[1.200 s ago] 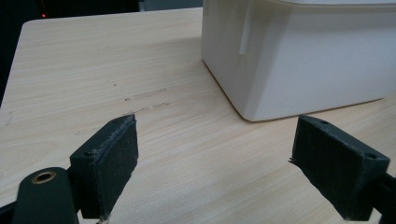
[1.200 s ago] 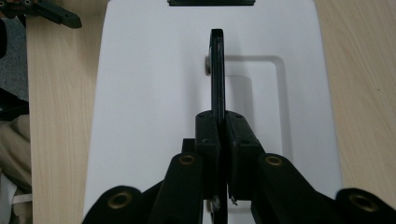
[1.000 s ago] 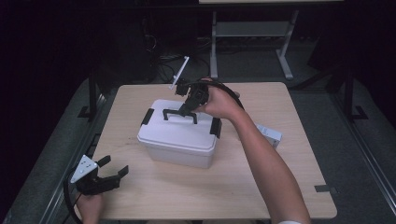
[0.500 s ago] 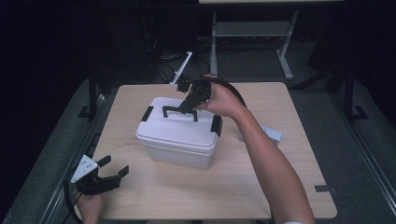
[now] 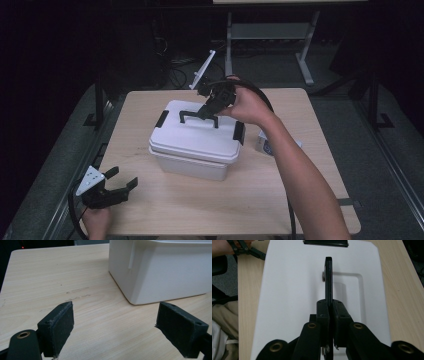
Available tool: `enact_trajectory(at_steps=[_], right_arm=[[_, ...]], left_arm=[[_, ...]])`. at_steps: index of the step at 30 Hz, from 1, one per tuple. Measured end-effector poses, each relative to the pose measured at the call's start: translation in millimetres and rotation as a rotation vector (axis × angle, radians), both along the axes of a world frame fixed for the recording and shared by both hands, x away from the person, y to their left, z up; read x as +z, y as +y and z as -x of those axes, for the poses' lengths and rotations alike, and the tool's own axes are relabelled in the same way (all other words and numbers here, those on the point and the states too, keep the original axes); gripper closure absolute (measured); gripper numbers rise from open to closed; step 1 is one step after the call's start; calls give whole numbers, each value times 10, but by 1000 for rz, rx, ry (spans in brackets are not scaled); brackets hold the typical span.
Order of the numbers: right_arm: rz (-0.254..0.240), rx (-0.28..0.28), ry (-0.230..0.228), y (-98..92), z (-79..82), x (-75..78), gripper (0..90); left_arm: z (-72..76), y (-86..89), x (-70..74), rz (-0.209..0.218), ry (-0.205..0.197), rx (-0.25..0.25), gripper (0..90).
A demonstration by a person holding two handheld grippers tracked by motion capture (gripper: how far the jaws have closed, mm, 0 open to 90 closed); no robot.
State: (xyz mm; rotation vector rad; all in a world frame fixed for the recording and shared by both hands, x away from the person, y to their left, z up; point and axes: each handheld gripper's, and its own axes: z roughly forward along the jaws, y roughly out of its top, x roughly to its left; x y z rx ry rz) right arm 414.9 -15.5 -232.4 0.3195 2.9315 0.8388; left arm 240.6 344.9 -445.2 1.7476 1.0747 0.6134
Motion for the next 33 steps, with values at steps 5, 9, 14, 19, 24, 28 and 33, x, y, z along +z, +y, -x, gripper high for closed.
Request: enact_trajectory(at_steps=[5,9,14,19,24,28,33], right_arm=[[0,-7,-13,-131,72,58,847],[1,-22,-18,-266,131,91,847],[0,-37,-23,-429,192,118,847],[-2,-55,-24,-588,259,138,847],[-5,-71,-26,-748,341,150,847],[-8,-84,-33,-883,427,180,847],[-20,-102,-34,-1079,547,225,847]], left_arm=[[1,6,-6,-1,3,6,136],[-2,1,-7,-9,4,5,136],[-14,-28,-16,-24,11,2,137],[-18,-38,-22,-34,15,1,137],[-15,-46,-23,-35,12,3,136],[-10,-44,-18,-36,10,5,136],[-8,-45,-17,-36,10,6,136]])
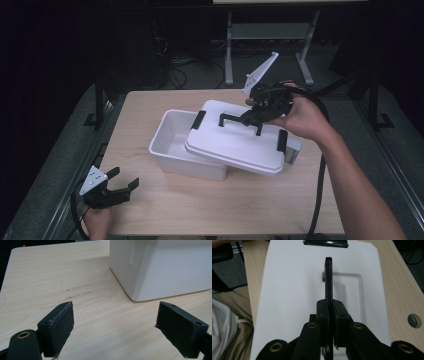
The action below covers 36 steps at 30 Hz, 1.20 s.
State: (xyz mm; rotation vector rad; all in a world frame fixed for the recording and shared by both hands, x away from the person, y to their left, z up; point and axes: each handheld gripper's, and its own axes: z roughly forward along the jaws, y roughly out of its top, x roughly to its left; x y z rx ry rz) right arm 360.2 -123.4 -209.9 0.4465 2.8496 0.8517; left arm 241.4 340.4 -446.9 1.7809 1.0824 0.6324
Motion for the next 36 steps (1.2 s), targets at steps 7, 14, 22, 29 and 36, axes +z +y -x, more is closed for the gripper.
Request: enact_trajectory(at_steps=[7,14,22,29,36], right_arm=[[-1,-21,-6,-225,136,10,847],[-1,-57,0,-489,263,-42,847],[-12,-89,3,-706,361,-44,846],[-12,-113,15,-876,425,-95,847],[-13,-132,23,-1023,473,-157,846]], left_arm=[[2,2,4,-2,-1,3,137],[6,3,2,-4,-1,7,136],[4,2,1,-4,2,8,136],[2,8,1,-6,1,5,136],[2,4,4,-7,-1,7,137]])
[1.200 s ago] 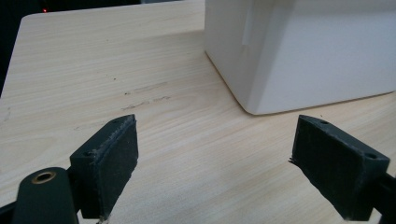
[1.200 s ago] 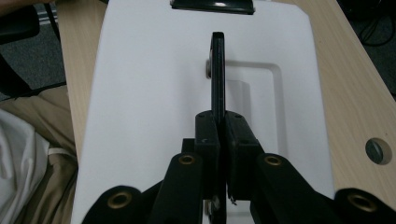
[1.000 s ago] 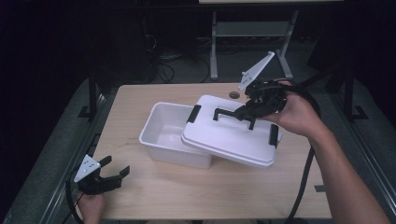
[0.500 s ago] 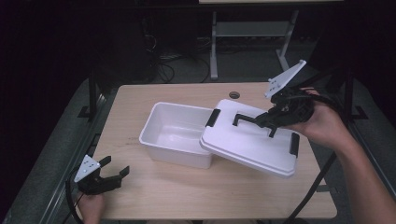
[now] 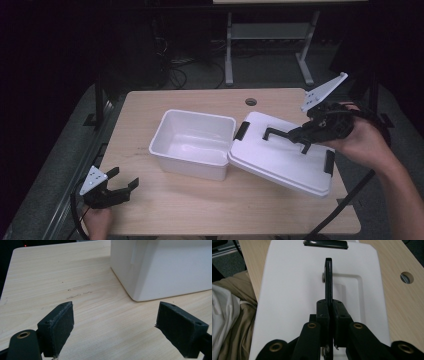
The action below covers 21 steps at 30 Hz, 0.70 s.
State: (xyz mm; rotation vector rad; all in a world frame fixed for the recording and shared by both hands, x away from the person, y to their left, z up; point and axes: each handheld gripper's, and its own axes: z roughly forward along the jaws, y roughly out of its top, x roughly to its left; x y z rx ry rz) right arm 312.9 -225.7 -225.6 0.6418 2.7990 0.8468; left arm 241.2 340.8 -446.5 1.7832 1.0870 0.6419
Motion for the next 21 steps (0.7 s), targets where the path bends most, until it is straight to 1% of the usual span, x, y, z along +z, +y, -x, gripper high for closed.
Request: enact_trajectory(at_steps=[4,9,11,18,21], right_arm=[[-5,-8,2,-67,31,-24,846],[-9,-13,7,-121,63,-48,846],[-18,-18,6,-179,86,-58,846],[-41,-33,5,-319,126,-47,846],[-43,-42,4,-360,126,-42,846]], left_arm=[[0,6,3,2,-4,5,136],[-1,6,-1,-2,1,4,137],[-3,3,-2,-4,1,5,136],[-1,3,0,-2,0,8,137],[-5,-3,4,0,-1,10,137]])
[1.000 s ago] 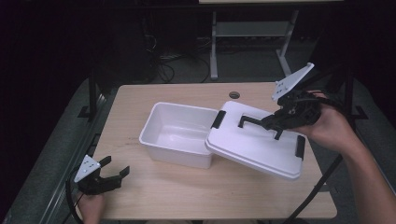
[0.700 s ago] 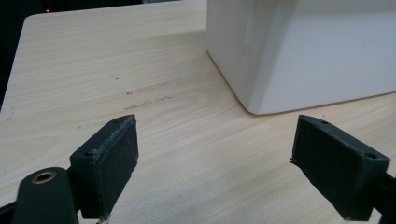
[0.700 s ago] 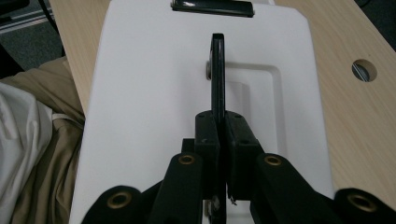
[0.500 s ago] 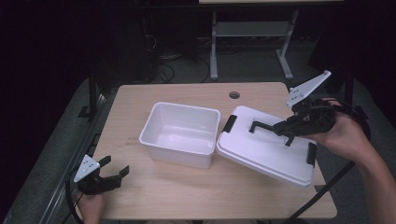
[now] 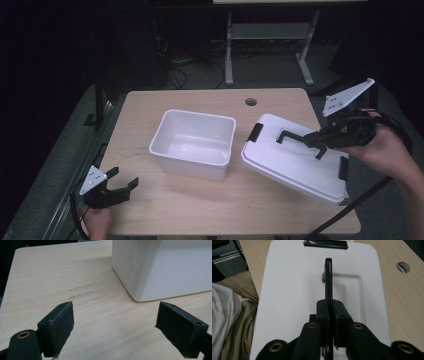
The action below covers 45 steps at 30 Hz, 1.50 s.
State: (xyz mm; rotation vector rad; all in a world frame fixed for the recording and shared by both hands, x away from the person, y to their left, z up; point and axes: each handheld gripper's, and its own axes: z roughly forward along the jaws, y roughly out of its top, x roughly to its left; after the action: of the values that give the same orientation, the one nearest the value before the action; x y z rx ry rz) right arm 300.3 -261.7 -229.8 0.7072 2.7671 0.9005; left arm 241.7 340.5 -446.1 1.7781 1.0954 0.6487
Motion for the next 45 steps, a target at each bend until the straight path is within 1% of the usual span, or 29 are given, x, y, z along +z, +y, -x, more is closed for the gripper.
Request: enact_trajectory(at_steps=[6,9,13,14,15,16,21,22,25,28,34,35,40,44,45], right_arm=[[8,2,4,-16,1,-16,846],[26,9,11,-2,4,-66,846],[15,10,18,-3,6,-110,846],[14,11,25,4,7,-148,846],[14,11,25,4,7,-148,846],[17,13,31,16,5,-194,846],[19,11,39,26,-8,-277,846],[18,10,43,37,-16,-325,846],[12,13,50,47,-19,-359,846],[8,21,58,70,-38,-462,846],[6,33,75,114,-58,-620,846],[4,34,83,120,-62,-641,846],[10,44,88,152,-67,-714,846],[2,44,92,166,-62,-751,846],[5,47,97,172,-58,-792,846]], left_arm=[[-6,-2,-5,-3,2,-1,136],[-4,-1,2,-3,-1,-2,136],[0,1,6,1,-3,-3,136],[1,8,6,4,-4,-2,137],[1,8,6,4,-4,-2,136],[2,15,6,6,-3,-2,136],[1,17,11,3,-10,0,136],[8,15,15,1,-14,2,136],[11,17,16,0,-16,2,137],[18,29,15,8,-21,9,136],[23,30,12,2,-15,8,137],[23,28,15,4,-18,9,136],[26,37,17,2,-20,10,136],[28,41,17,11,-22,11,136],[27,41,21,9,-23,10,136]])
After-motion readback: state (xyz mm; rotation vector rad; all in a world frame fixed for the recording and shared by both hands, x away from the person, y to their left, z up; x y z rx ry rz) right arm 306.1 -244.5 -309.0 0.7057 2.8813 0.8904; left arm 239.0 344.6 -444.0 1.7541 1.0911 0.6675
